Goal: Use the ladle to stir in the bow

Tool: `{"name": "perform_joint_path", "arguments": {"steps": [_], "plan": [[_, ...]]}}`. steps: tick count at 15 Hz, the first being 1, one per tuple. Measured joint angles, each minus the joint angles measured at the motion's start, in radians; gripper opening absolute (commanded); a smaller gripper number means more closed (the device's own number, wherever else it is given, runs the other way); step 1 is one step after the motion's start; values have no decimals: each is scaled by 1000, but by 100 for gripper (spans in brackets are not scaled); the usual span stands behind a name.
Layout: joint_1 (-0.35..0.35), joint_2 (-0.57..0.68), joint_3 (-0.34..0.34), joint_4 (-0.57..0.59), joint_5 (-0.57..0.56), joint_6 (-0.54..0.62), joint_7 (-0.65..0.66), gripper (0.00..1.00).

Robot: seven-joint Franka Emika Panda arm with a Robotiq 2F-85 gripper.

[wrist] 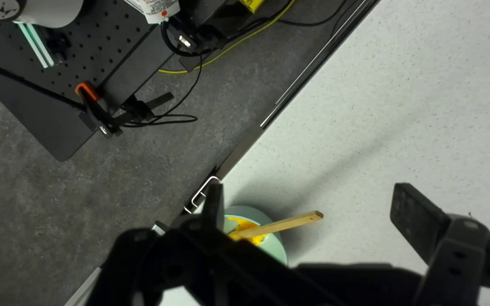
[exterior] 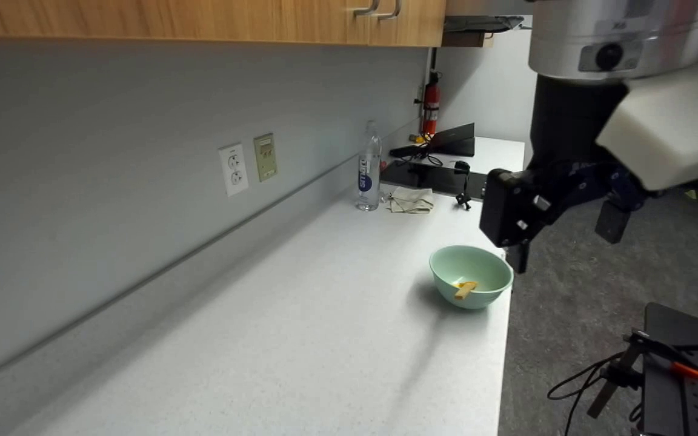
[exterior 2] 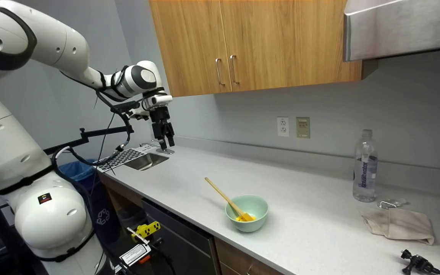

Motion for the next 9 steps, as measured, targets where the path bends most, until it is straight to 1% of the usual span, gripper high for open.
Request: {"name": "perform_joint_path", "arguments": {"steps": [4, 9], "plan": [[-15, 27, -94, -47, -1, 29, 21, 100], [-55, 48, -192, -118, -4, 138, 94, 100]]}}
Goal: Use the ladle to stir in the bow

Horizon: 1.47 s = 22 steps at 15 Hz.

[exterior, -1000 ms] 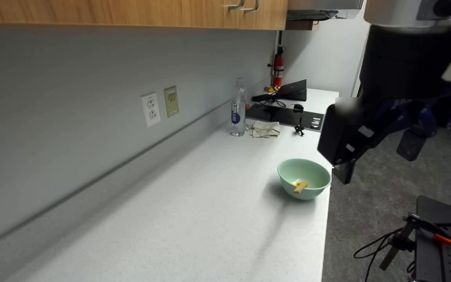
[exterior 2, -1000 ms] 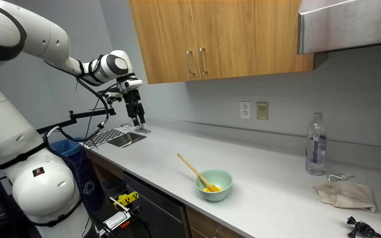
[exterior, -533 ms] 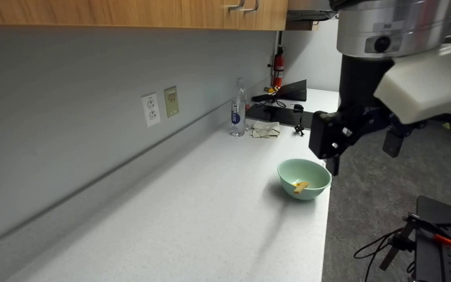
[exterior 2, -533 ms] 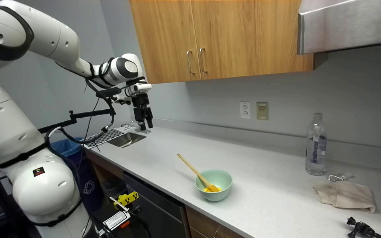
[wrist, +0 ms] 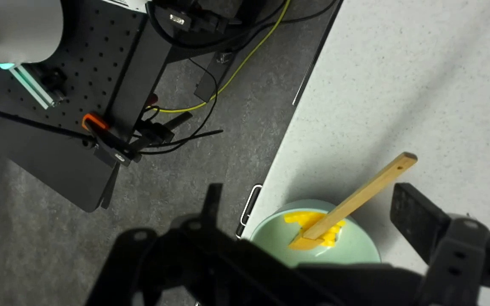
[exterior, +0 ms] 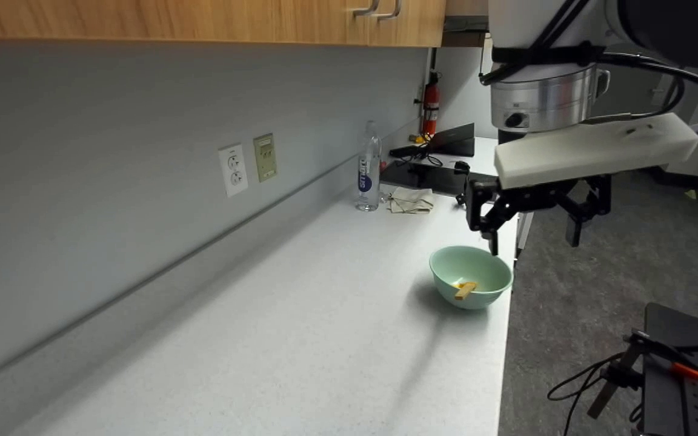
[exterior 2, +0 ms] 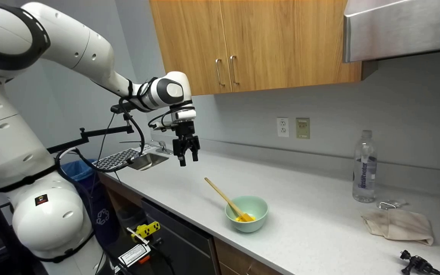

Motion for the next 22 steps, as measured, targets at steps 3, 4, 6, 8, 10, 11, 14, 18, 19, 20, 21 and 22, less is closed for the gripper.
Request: {"name": "perform_joint_path", "arguments": {"steps": [3, 4, 6, 8, 10, 11, 14, 18, 19, 20, 21, 22], "plan": [[-6, -4, -10, -9, -3, 17, 19, 100], [-6, -6, -8, -10, -3, 17, 22, 100], [-6, -8, -7, -10, -3, 17, 24, 100], [-5, 0, -7, -9, -3, 17, 25, 100], [-6, 17, -10, -6, -7, 25, 61, 100], [-8, 29, -14, -3, -14, 40, 84, 100], [-15, 85, -37, 11, -22, 92, 149, 100], [-33, 176, -101, 32, -17, 183, 173, 100], [-40, 199, -121, 35, -12, 208, 173, 100], [-48, 220, -141, 37, 0, 230, 170, 100], [-55, 240, -158, 41, 18, 247, 165, 100], [-62, 258, -171, 44, 48, 257, 154, 100]]}}
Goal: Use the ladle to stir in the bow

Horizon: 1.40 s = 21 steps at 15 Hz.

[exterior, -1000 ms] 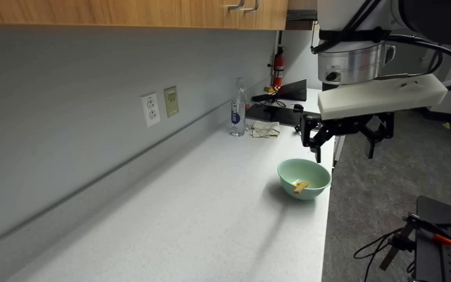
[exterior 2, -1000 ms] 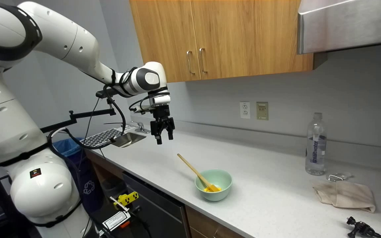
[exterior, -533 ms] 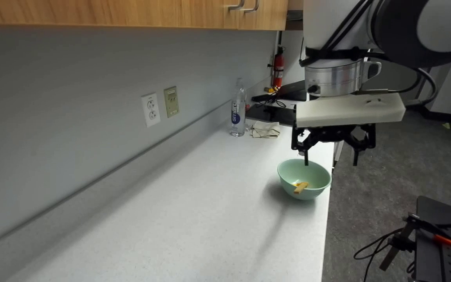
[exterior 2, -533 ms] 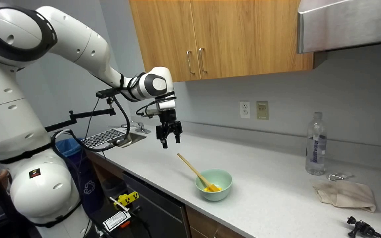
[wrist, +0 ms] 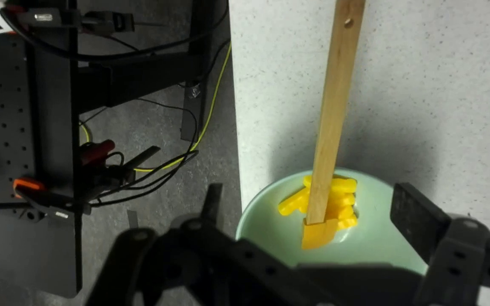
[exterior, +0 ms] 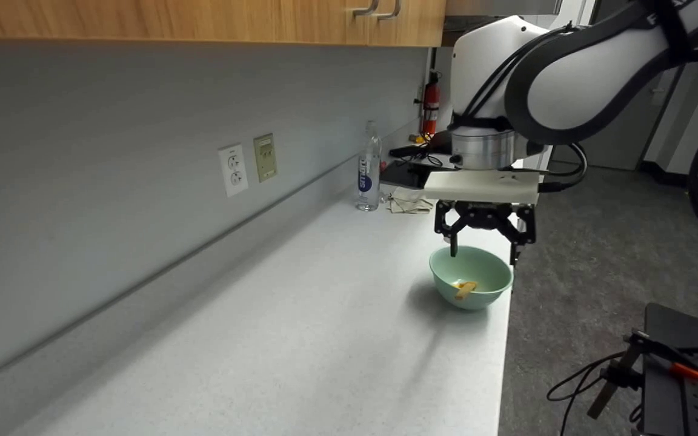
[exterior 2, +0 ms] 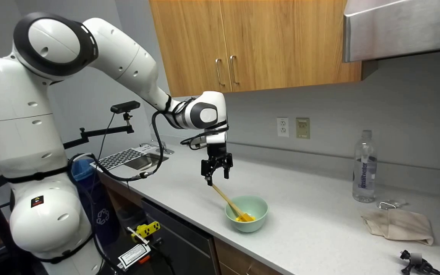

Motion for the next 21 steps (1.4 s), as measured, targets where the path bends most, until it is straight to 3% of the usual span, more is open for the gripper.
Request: {"name": "perform_joint_path", "arguments": {"steps": [7, 16, 17, 19, 21], "plan": [[-9, 95, -17, 20, 263, 2, -96, 100], [-9, 132, -17, 24, 405, 1, -152, 98], [-9, 139, -17, 25, 425, 1, -167, 78], [-9, 148, -17, 25, 451, 1, -189, 68], [-9, 153, -17, 26, 457, 1, -198, 52]]}}
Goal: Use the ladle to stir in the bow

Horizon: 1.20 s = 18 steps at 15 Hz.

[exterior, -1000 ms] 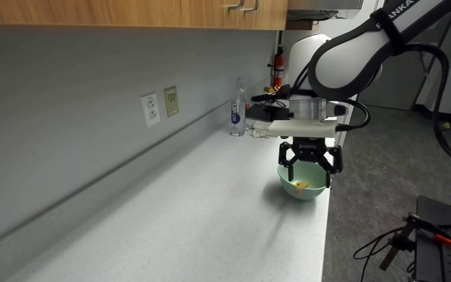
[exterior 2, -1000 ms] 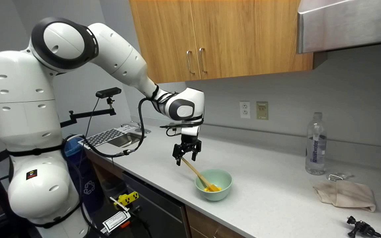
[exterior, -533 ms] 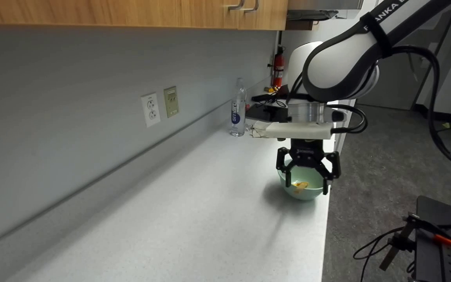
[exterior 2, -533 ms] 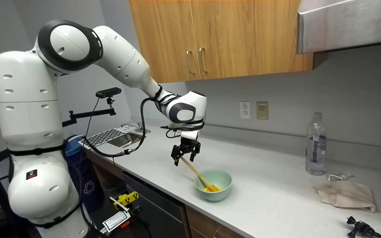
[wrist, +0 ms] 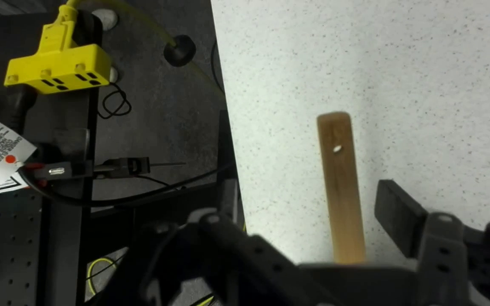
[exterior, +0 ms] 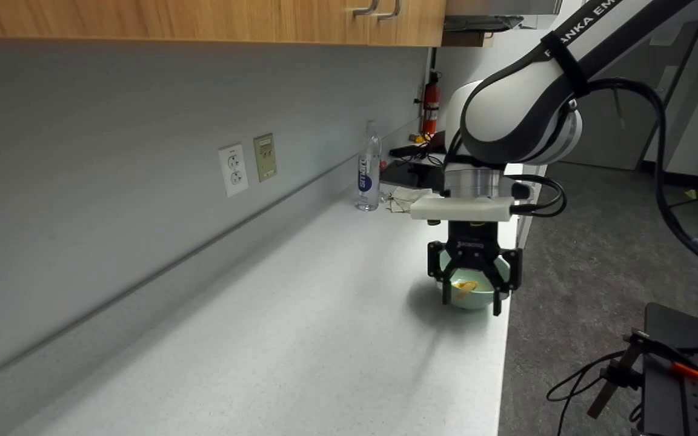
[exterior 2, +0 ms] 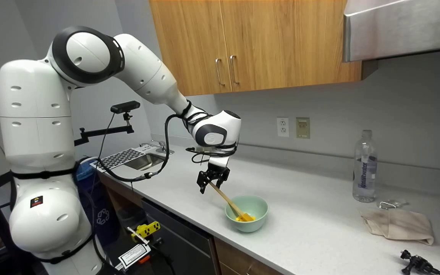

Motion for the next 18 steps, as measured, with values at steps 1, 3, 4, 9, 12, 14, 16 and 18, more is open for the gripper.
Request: {"name": "perform_joint_path", "arguments": {"steps": [1, 3, 4, 9, 12, 14, 16, 18], "plan": [[0, 0, 0, 0, 0, 0, -1, 45], [0, 0, 0, 0, 0, 0, -5, 29], [1, 0, 0, 1, -3, 0, -6, 22], [11, -13, 0, 6, -64, 0, -6, 3], [20, -28, 0, 7, -139, -1, -5, 2], [26, -42, 0, 8, -194, 0, -4, 2], [27, -57, 0, 14, -226, 0, -8, 2], [27, -69, -1, 25, -229, 1, -31, 2]]}}
